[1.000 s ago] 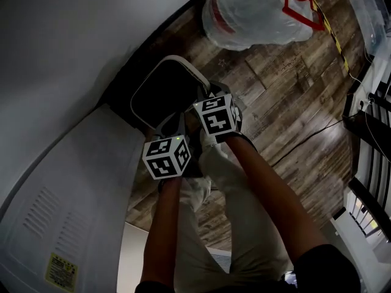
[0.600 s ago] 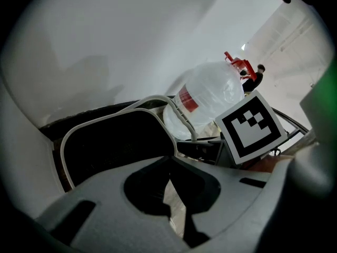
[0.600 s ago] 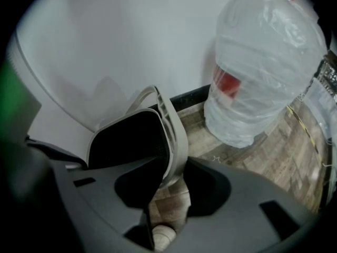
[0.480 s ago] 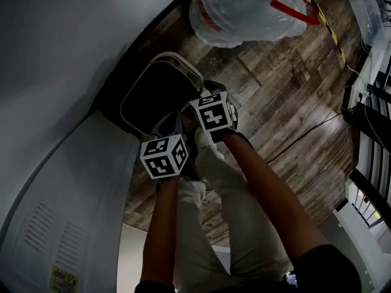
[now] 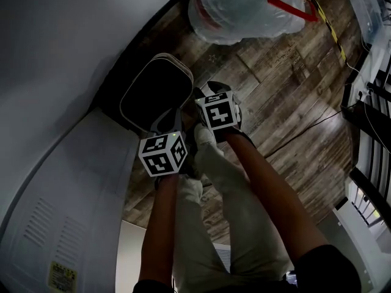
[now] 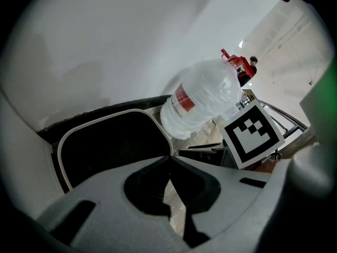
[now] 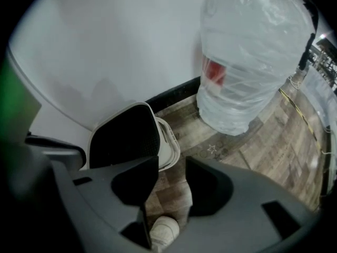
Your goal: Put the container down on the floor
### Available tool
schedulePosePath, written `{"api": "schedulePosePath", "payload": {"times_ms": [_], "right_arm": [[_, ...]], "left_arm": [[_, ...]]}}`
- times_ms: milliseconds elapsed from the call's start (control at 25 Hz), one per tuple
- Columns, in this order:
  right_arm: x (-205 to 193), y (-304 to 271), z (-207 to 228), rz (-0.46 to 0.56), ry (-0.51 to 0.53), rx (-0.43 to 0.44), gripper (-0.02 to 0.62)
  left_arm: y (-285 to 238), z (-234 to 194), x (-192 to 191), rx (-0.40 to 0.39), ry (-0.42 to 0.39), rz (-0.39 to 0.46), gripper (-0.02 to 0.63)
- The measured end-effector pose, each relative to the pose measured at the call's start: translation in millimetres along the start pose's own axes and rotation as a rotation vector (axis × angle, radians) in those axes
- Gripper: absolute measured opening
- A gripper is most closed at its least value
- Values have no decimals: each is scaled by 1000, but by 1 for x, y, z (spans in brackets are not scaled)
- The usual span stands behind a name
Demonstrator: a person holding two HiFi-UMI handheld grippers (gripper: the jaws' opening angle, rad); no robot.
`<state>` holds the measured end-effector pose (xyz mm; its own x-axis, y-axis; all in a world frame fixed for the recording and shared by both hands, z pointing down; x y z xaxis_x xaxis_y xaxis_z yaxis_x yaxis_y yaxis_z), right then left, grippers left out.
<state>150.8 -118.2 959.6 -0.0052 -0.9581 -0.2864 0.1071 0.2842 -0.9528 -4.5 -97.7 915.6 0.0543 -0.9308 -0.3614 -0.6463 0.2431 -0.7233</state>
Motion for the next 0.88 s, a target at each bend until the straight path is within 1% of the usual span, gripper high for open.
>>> {"api": "schedulePosePath", "payload": {"times_ms": [200,240,360,480,560,720,880], "right_arm": [[-2,26,-6,-28,8,15,158],[-2,35,-6,-32,5,17,149],[1,64,-9,-31,0,8,80],[5,99,-12,-29,-13,12,62],[10,123,-15,-26,-9,14,54],[26,168,-30,11,69,13,38],[46,211,-43,59,68,54,35]], "left_arm": [[23,11,5,7,-19,-15,14],[29,15,8,9,-19,-15,14],[53,27,19,16,-27,-13,14],[81,47,33,35,-106,-21,14],[98,62,43,37,-134,-15,14],[133,86,65,19,-104,27,14],[163,110,84,8,-84,63,14]]}}
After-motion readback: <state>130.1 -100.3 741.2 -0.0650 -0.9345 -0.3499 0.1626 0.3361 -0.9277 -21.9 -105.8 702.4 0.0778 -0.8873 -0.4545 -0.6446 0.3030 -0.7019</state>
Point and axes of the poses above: the fingertips, and each gripper's own axes: y backward along the fingers, z to its right, x out of its top, the point moved 8 cm from there along y, backward along the fingers, and after that the axes turned 7 degrees about -x, right-handed, at the moved point
